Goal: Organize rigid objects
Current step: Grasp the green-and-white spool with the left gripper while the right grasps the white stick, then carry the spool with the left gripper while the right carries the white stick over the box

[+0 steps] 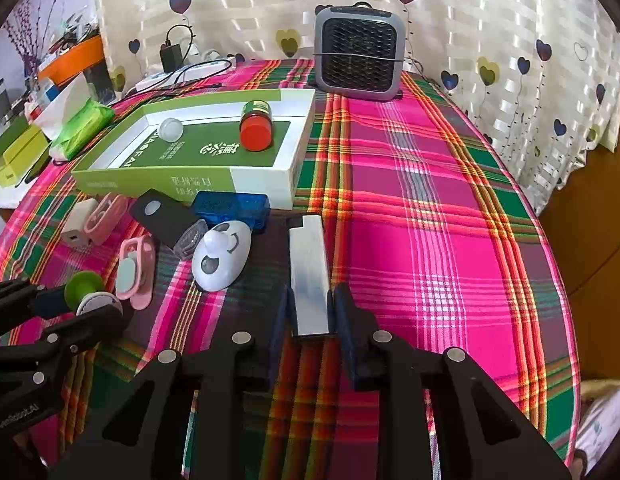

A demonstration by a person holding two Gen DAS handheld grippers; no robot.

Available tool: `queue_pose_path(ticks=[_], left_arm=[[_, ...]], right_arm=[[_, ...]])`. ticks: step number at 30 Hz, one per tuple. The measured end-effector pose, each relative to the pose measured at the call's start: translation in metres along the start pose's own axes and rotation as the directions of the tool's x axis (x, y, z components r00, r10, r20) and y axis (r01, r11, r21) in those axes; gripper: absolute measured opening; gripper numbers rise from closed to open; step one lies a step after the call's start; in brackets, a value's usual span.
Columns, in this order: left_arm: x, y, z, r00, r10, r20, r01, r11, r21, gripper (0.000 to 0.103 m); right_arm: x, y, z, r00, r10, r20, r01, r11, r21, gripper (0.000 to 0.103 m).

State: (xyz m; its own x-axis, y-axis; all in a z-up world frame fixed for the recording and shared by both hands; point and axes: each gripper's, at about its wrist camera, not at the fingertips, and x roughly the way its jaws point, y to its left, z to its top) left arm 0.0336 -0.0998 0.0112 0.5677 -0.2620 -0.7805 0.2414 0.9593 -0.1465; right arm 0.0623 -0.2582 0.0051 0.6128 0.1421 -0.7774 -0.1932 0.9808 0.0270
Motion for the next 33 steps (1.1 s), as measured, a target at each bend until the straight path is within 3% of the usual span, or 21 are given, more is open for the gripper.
queue_pose_path(ticks=[33], left_arm=[[-0.025,0.002,0.009,0.998,-0.014,0.057,0.013,1.0,0.015,0.032]], right_arm=[[-0.031,0.008,0.003,0.997,0.056,0.055,-0.058,0.998,0.039,0.024]])
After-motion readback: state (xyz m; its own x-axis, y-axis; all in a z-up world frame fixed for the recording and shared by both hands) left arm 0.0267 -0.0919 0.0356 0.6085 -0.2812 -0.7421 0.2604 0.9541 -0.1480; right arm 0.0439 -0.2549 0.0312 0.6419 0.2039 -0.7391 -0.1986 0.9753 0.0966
